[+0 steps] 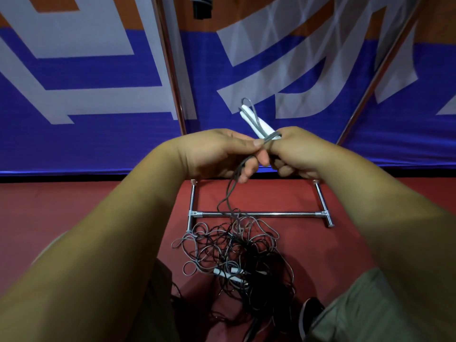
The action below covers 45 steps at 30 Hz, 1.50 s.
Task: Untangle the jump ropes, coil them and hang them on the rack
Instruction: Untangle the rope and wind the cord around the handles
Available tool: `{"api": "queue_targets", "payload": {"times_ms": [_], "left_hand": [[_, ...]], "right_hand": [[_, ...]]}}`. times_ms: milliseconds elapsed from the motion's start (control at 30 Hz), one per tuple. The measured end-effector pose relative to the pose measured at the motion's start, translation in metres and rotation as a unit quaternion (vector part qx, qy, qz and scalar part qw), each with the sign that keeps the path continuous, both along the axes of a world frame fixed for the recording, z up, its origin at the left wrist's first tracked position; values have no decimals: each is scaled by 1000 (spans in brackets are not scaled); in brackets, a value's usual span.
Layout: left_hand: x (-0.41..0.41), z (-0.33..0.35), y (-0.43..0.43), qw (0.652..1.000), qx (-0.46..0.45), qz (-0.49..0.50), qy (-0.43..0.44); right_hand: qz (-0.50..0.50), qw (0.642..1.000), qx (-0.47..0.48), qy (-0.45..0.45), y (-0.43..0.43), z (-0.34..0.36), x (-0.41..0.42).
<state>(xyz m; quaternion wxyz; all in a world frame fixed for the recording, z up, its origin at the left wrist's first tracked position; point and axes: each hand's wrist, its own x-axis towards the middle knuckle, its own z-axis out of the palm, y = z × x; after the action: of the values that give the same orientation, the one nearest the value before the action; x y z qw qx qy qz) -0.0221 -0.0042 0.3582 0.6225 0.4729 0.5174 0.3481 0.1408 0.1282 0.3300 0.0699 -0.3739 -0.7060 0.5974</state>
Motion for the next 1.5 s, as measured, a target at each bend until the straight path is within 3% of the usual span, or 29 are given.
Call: {"api": "queue_targets", "payload": {"times_ms": [167,333,433,533,633,800,1033,1333,1500], "left_hand": [[-15,-3,-1,997,39,27,67],[-13,-6,0,996,26,-14,84],[-7,-8,1,995,27,-59,81],[-1,-8,1,995,20,-99,19],[-4,-12,3,988,17,-140,57],[-10,-18,5,984,-76,-80,141],[-7,-25,7,979,-134,0,155],[-9,-32,12,982,-24,154,101],[-23,-27,9,981,121,122,88]], "right_hand": [[43,987,-130,82,2,12,14],[33,978,-177,110,-3,22,17],[-8,981,-163,102,-6,19,10],[-49,982,-138,118,-10,18,4],[-71,977,-147,140,-9,20,2],[-72,984,-121,114,-12,18,2],[4,996,-79,40,-16,25,-1],[137,985,-104,21,-20,33,10],[216,964,-153,-30,-22,37,22]]}}
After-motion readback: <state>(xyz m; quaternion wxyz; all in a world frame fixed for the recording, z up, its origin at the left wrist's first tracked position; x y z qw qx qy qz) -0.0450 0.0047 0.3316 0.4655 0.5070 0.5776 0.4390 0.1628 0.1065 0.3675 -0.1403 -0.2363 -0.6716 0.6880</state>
